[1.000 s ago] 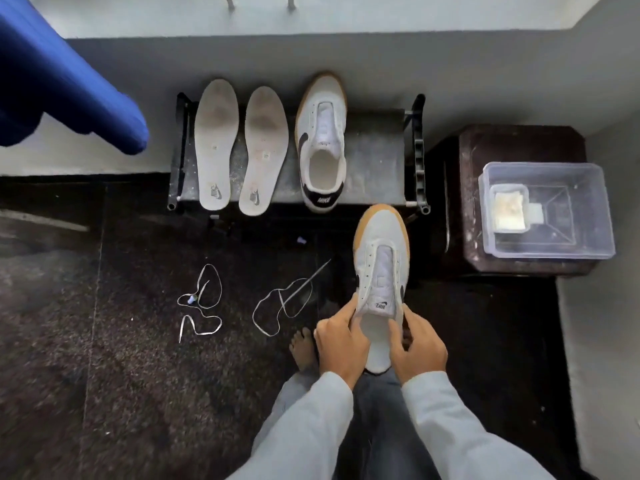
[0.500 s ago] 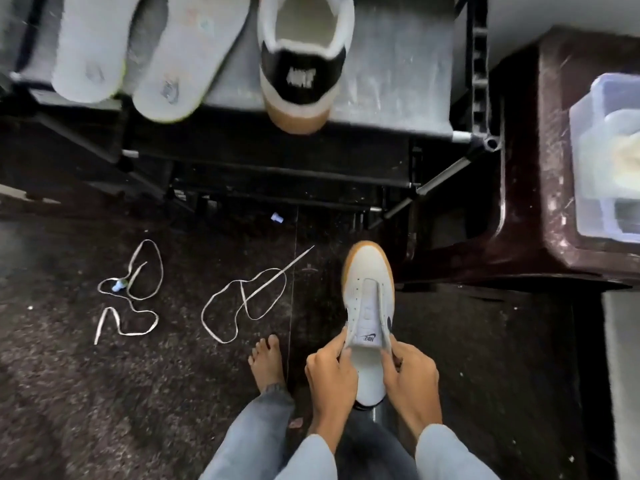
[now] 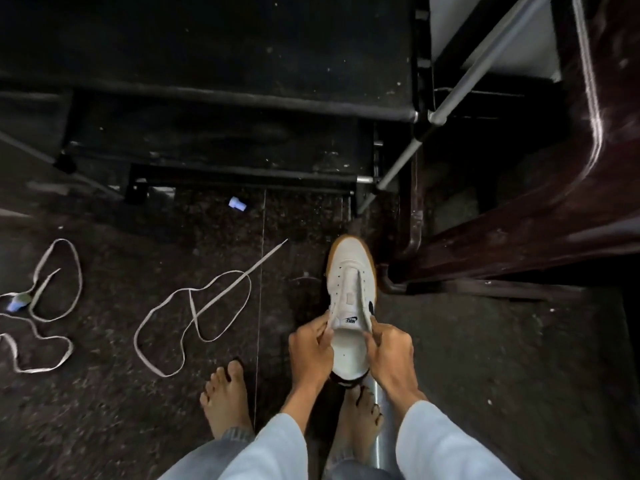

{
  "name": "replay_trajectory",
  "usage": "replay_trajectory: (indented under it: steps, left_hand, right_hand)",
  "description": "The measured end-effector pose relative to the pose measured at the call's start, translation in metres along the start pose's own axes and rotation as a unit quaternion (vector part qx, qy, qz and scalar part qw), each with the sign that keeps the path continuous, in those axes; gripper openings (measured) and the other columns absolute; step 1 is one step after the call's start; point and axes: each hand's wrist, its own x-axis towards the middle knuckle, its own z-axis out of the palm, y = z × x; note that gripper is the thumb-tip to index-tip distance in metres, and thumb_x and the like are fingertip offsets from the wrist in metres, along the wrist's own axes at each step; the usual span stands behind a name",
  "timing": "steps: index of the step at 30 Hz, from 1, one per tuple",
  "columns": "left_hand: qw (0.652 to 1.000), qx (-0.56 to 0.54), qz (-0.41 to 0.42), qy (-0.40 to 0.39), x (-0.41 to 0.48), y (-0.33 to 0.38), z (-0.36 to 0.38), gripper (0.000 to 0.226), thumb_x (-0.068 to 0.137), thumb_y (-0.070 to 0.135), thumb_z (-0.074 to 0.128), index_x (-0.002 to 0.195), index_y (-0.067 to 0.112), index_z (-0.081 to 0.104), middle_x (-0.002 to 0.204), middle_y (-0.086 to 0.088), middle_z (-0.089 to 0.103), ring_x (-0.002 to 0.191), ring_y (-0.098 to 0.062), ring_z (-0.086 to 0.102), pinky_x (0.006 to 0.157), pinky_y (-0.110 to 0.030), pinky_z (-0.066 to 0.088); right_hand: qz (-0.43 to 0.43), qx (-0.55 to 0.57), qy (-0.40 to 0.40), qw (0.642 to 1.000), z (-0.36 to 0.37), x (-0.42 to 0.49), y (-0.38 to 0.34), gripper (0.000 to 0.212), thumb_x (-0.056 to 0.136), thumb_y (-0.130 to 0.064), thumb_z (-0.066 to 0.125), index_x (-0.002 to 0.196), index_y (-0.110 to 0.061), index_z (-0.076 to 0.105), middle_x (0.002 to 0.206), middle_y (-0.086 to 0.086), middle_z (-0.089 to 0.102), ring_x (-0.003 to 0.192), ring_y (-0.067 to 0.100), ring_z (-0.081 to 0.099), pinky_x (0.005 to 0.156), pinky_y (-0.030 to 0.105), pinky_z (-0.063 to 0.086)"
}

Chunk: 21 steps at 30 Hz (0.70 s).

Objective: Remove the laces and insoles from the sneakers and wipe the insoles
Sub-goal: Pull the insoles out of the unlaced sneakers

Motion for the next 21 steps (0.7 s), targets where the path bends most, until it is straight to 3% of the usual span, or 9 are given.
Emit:
replay_trajectory:
  steps: [1, 2, 4, 8, 11, 14, 16, 19, 21]
  left_hand:
    - [1.0, -0.004, 0.013, 0.004, 0.007, -0.008, 0.004, 0.072, 0.082, 0.067, 0.048, 0.119, 0.01, 0.072, 0.108, -0.004, 0.077, 0.102, -0.014, 0.071, 0.075, 0.0, 0.044]
    - [1.0, -0.026, 0.001, 0.007, 0.013, -0.013, 0.006, 0.06, 0.087, 0.062, 0.054, 0.119, 0.014, 0.072, 0.11, 0.002, 0.077, 0.103, -0.008, 0.07, 0.081, -0.005, 0.049]
    - [0.999, -0.027, -0.008, 0.019, 0.022, -0.026, 0.017, 0.025, 0.094, 0.02, 0.066, 0.118, 0.018, 0.074, 0.111, 0.007, 0.076, 0.105, -0.005, 0.07, 0.089, -0.023, 0.058]
    - [0.999, -0.037, -0.018, 0.004, 0.029, -0.041, 0.033, 0.028, 0.089, -0.003, 0.064, 0.109, 0.013, 0.075, 0.098, 0.016, 0.076, 0.097, -0.002, 0.072, 0.089, -0.036, 0.06]
    - [0.998, -0.049, -0.032, -0.014, 0.031, -0.046, 0.036, 0.03, 0.087, -0.009, 0.063, 0.109, 0.009, 0.073, 0.101, 0.008, 0.077, 0.098, -0.003, 0.072, 0.089, -0.031, 0.06]
    - [0.997, -0.044, -0.029, -0.059, 0.031, -0.042, 0.033, 0.036, 0.089, -0.009, 0.061, 0.119, 0.009, 0.069, 0.109, 0.005, 0.074, 0.102, 0.004, 0.069, 0.087, -0.015, 0.055]
    - [0.997, -0.031, -0.017, -0.064, 0.031, -0.036, 0.03, 0.038, 0.091, -0.005, 0.061, 0.123, 0.014, 0.068, 0.114, 0.01, 0.072, 0.104, 0.009, 0.066, 0.089, -0.013, 0.054]
    - [0.996, -0.05, -0.036, -0.058, 0.014, -0.018, 0.02, 0.038, 0.091, -0.001, 0.063, 0.123, 0.018, 0.069, 0.116, 0.013, 0.071, 0.107, 0.01, 0.064, 0.095, -0.021, 0.055]
    - [0.995, -0.065, -0.045, -0.053, -0.004, 0.009, 0.005, 0.038, 0.091, -0.003, 0.062, 0.123, 0.016, 0.068, 0.115, 0.011, 0.07, 0.101, 0.017, 0.062, 0.091, -0.013, 0.053]
  right_hand:
    - [0.0, 0.003, -0.002, 1.0, 0.002, 0.007, 0.002, 0.028, 0.1, -0.025, 0.06, 0.087, -0.004, 0.073, 0.077, 0.002, 0.065, 0.069, 0.019, 0.06, 0.062, 0.027, 0.039]
    - [-0.001, 0.004, -0.005, 1.0, 0.002, 0.012, 0.003, 0.027, 0.1, -0.024, 0.061, 0.089, -0.003, 0.073, 0.077, 0.001, 0.064, 0.07, 0.019, 0.059, 0.062, 0.027, 0.038]
    - [0.012, 0.013, -0.013, 1.0, 0.005, 0.021, 0.005, 0.027, 0.101, -0.024, 0.061, 0.092, -0.002, 0.073, 0.08, 0.002, 0.064, 0.073, 0.02, 0.06, 0.063, 0.026, 0.039]
    - [0.052, 0.008, -0.014, 0.999, 0.017, 0.031, 0.013, 0.034, 0.105, -0.027, 0.054, 0.101, 0.0, 0.074, 0.092, 0.014, 0.074, 0.081, 0.027, 0.067, 0.066, 0.027, 0.043]
    - [0.066, 0.001, -0.021, 0.998, 0.023, 0.034, 0.018, 0.028, 0.104, -0.021, 0.054, 0.113, -0.004, 0.075, 0.098, 0.016, 0.075, 0.092, 0.033, 0.071, 0.071, 0.034, 0.047]
    - [0.056, -0.001, -0.054, 0.997, 0.016, 0.036, 0.016, 0.026, 0.103, -0.015, 0.057, 0.122, -0.006, 0.073, 0.106, 0.016, 0.074, 0.101, 0.032, 0.069, 0.079, 0.027, 0.042]
    - [0.052, 0.006, -0.062, 0.997, 0.006, 0.033, 0.013, 0.029, 0.103, -0.014, 0.057, 0.129, -0.006, 0.069, 0.12, 0.018, 0.073, 0.114, 0.034, 0.066, 0.086, 0.023, 0.04]
    - [0.051, 0.074, -0.05, 0.995, -0.016, 0.01, -0.003, 0.034, 0.102, -0.009, 0.061, 0.136, -0.007, 0.066, 0.128, 0.012, 0.072, 0.118, 0.016, 0.063, 0.091, 0.01, 0.04]
    - [0.046, 0.112, -0.023, 0.992, -0.035, -0.014, -0.02, 0.034, 0.099, -0.005, 0.065, 0.133, -0.008, 0.068, 0.126, 0.01, 0.074, 0.11, 0.007, 0.06, 0.085, 0.002, 0.036]
